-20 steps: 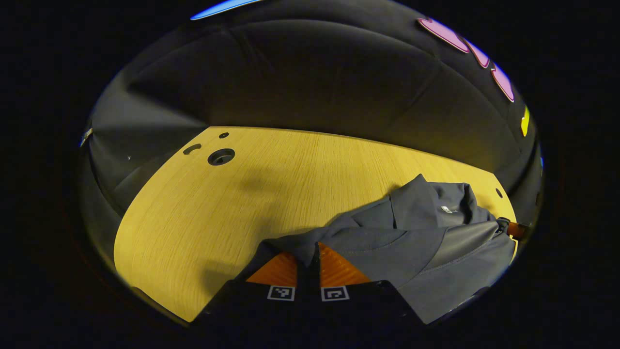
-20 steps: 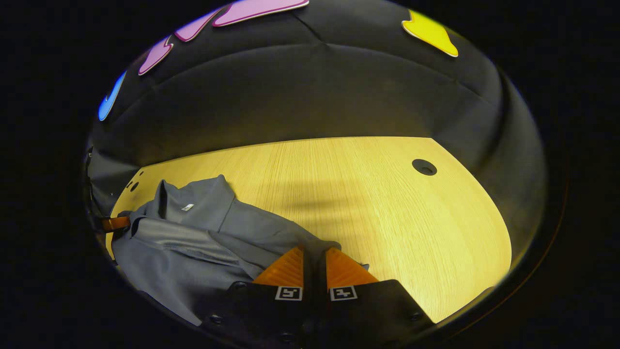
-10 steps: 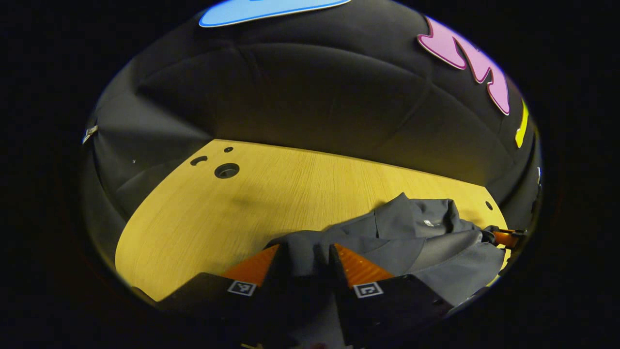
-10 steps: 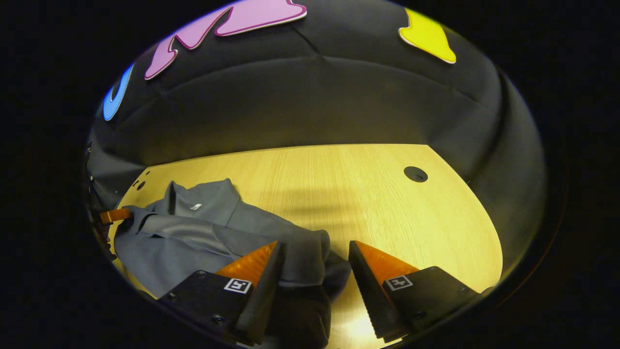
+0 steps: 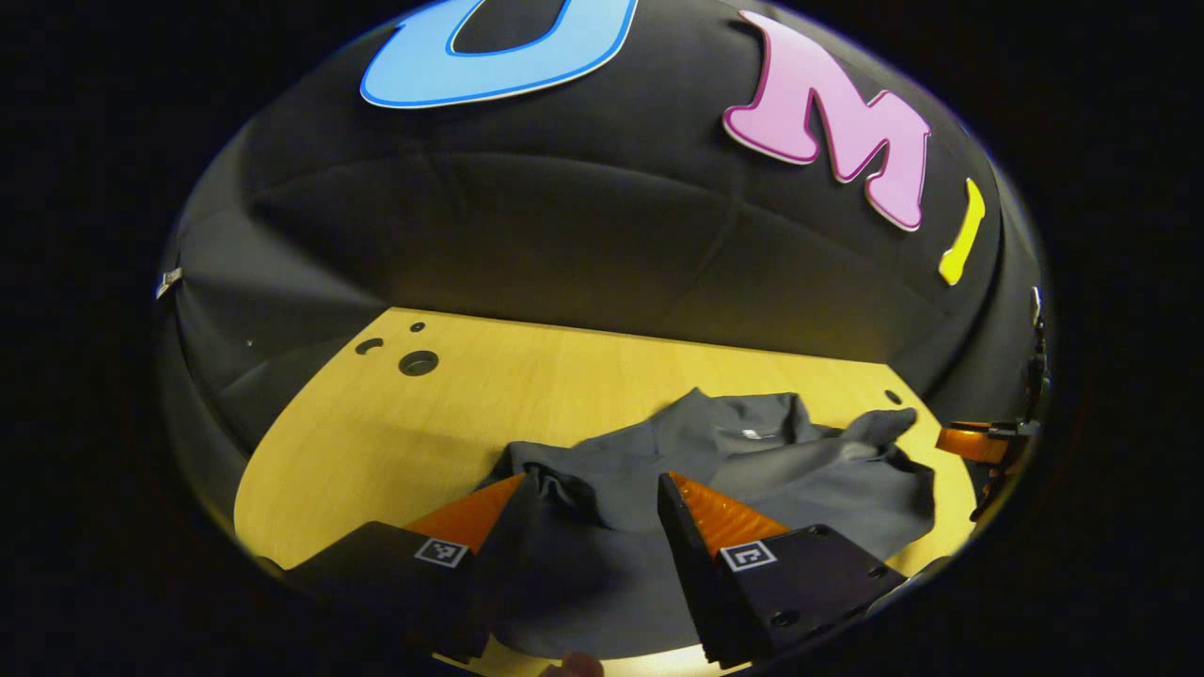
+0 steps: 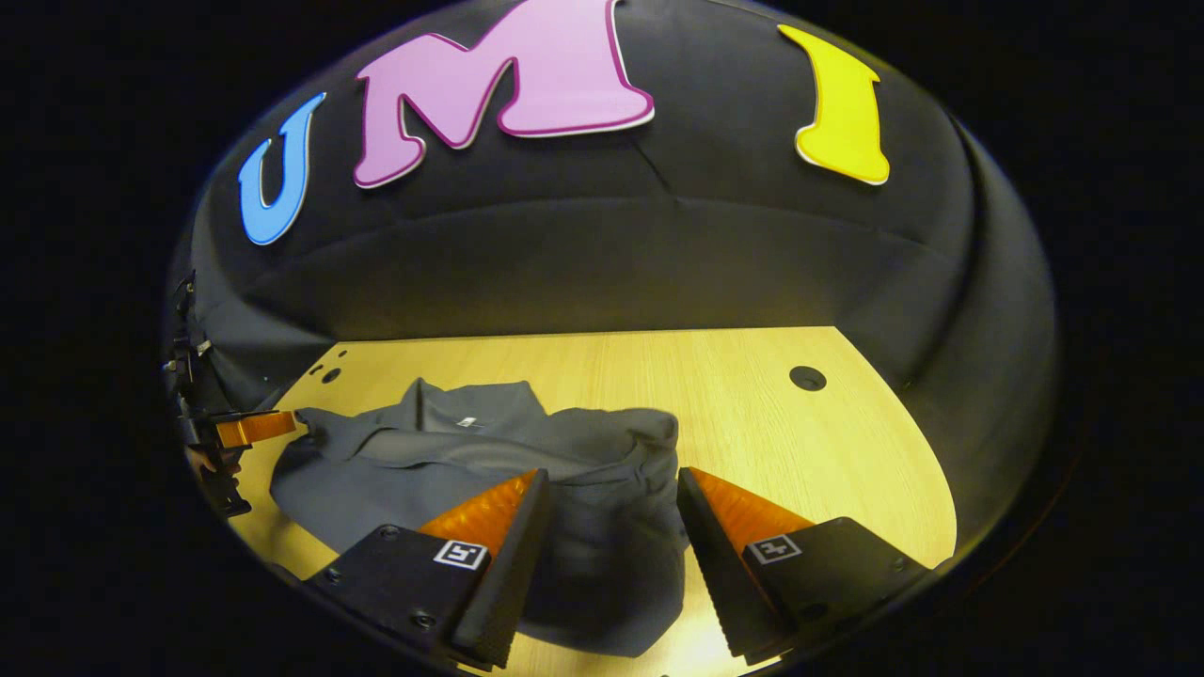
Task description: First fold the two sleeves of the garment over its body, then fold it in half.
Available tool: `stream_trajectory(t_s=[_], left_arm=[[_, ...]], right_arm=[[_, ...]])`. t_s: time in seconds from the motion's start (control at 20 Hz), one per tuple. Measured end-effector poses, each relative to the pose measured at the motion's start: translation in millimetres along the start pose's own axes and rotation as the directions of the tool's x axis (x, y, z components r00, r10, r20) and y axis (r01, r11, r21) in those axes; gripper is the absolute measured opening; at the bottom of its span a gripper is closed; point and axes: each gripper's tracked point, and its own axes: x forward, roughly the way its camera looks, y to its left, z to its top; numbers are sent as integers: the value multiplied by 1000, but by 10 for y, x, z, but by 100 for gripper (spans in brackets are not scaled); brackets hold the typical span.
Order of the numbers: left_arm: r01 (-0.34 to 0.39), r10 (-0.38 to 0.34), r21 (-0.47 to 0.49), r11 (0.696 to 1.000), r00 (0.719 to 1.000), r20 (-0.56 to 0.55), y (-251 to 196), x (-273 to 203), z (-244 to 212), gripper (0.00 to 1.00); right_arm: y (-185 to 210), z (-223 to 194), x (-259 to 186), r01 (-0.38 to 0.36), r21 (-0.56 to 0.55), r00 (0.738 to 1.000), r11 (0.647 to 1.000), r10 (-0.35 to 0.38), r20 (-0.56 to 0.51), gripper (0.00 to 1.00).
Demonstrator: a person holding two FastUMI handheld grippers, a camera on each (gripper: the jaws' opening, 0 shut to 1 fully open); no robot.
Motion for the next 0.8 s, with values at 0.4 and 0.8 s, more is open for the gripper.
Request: stream_trajectory(t_s=[0.4, 0.8], left_arm=[[56, -57, 31, 998, 997, 46, -295, -878, -20, 85], [89, -91, 38, 995, 995, 44, -529, -1588, -232, 85]], right_arm=[[417, 69, -802, -44, 11, 997, 999, 43, 68, 84], [530, 34, -1509, -57, -12, 993, 998, 58, 105, 86]])
